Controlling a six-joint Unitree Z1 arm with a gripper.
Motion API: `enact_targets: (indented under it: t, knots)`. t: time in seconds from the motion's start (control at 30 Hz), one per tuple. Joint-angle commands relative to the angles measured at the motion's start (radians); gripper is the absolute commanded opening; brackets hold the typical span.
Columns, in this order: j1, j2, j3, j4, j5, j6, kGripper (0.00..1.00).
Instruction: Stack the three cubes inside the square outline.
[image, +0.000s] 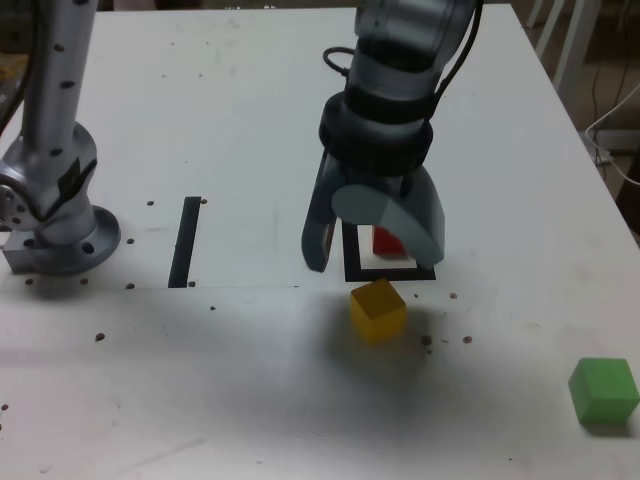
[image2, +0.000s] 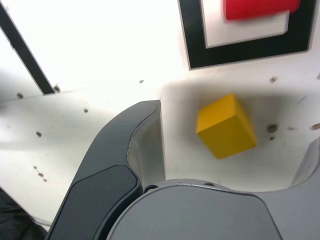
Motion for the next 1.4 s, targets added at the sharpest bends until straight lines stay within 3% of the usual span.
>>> enact_targets:
  t: [0.0, 0.43, 0.83, 1.07, 1.37]
  knots:
    - [-0.008, -0.002, 0.009, 0.001, -0.014, -0.027, 0.99]
    - [-0.009, 0.076, 0.018, -0.035, -0.114, -0.118, 0.99]
    - [0.003, 0.141, -0.004, -0.054, -0.146, -0.095, 0.93]
    - [0.008, 0.161, -0.018, -0.041, -0.153, -0.086, 0.79]
    - [0.009, 0.165, -0.028, -0.027, -0.144, -0.083, 0.44]
